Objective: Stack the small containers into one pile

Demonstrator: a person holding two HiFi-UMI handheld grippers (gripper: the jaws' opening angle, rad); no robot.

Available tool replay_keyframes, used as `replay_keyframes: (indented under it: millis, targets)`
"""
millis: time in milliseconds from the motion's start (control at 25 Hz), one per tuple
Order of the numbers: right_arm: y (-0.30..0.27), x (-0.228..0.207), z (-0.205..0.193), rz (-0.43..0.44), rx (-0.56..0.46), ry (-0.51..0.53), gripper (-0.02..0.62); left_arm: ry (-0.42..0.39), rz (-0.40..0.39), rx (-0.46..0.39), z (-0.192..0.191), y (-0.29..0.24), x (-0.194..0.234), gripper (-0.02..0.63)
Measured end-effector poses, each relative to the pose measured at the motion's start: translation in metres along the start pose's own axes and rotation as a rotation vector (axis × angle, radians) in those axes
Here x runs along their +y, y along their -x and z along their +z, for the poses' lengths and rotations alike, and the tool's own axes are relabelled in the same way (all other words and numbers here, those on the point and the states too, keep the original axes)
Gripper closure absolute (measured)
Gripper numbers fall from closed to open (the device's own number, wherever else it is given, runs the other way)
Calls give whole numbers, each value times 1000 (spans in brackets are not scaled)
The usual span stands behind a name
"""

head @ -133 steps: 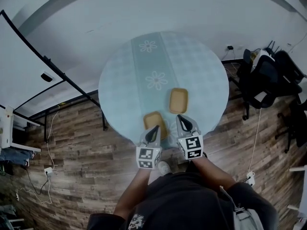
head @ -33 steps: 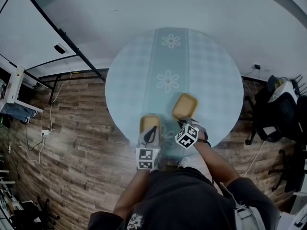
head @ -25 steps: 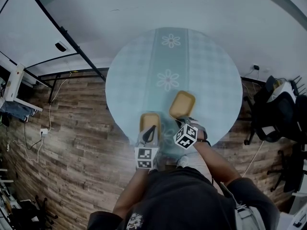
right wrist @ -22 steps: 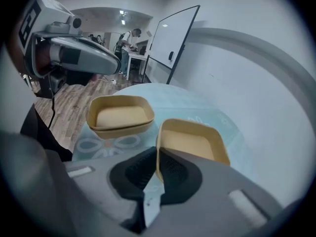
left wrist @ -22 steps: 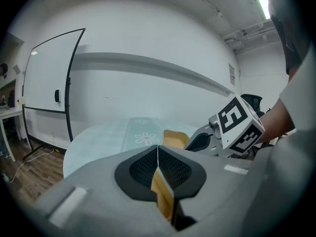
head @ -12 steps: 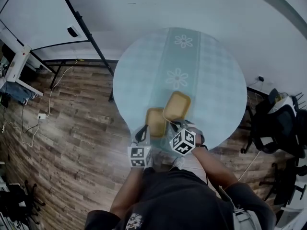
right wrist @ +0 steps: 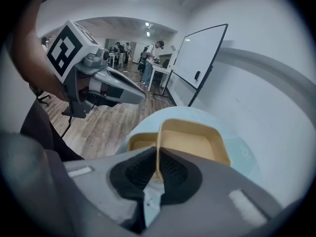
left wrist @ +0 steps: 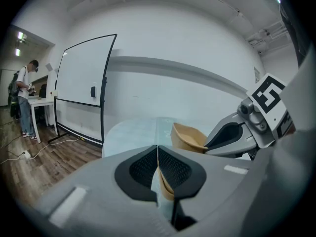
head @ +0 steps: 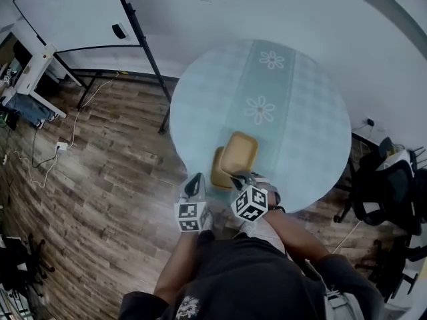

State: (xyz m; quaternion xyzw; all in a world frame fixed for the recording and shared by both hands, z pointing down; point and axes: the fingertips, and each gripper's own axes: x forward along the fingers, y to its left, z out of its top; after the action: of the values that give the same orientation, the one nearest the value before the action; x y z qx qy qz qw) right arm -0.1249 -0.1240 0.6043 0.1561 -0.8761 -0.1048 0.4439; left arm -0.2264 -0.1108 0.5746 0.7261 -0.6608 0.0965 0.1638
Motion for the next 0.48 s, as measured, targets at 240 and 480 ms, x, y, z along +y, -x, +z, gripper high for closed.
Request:
replay_keyframes:
  millis: [240,480]
  targets:
    - [-9,21,15,46,-4,35,580,27,23,26,-16,9,14,600]
    - [-19,36,15,86,14,52,580,34,32,18,-22,15,23,600]
